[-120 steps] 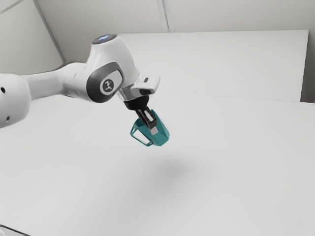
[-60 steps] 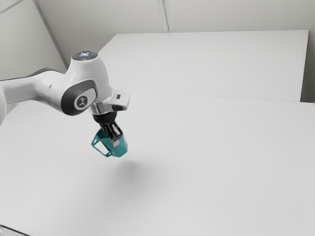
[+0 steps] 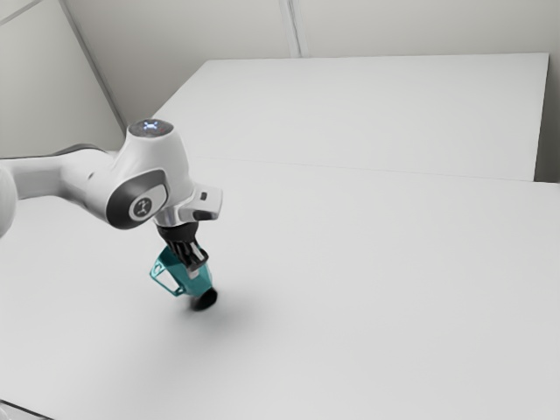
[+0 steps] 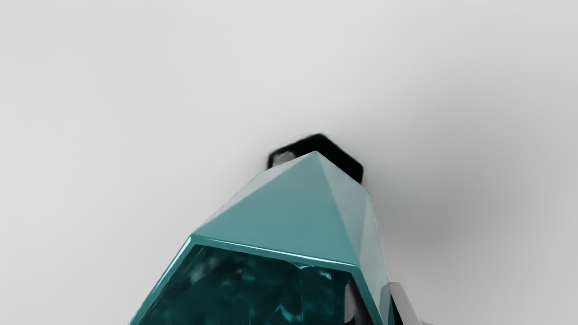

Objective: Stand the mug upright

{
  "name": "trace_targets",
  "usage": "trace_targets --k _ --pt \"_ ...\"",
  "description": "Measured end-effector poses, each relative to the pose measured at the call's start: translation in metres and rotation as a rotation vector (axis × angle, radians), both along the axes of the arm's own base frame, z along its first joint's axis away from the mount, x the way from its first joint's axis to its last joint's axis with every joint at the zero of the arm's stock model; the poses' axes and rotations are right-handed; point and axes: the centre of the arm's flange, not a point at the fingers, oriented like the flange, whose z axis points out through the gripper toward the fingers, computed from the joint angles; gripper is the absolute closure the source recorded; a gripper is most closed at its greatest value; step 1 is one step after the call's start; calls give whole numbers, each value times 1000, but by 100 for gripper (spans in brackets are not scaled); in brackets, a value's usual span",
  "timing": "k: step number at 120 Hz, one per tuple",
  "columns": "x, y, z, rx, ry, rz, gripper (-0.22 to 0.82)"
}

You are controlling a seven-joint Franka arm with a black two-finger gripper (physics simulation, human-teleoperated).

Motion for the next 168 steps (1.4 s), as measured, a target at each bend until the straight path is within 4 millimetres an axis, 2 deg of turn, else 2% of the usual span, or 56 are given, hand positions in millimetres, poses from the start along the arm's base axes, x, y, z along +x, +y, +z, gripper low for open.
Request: trace_targets --k 48,80,98,126,168 --pt "19 -8 -8 -2 -87 3 78" --pt "32 -10 -5 12 -117 0 78" --pt "38 -11 -15 27 -103 1 78" --pt "45 -12 -29 46 -82 1 78" --pt "45 -14 -32 46 -78 3 76"
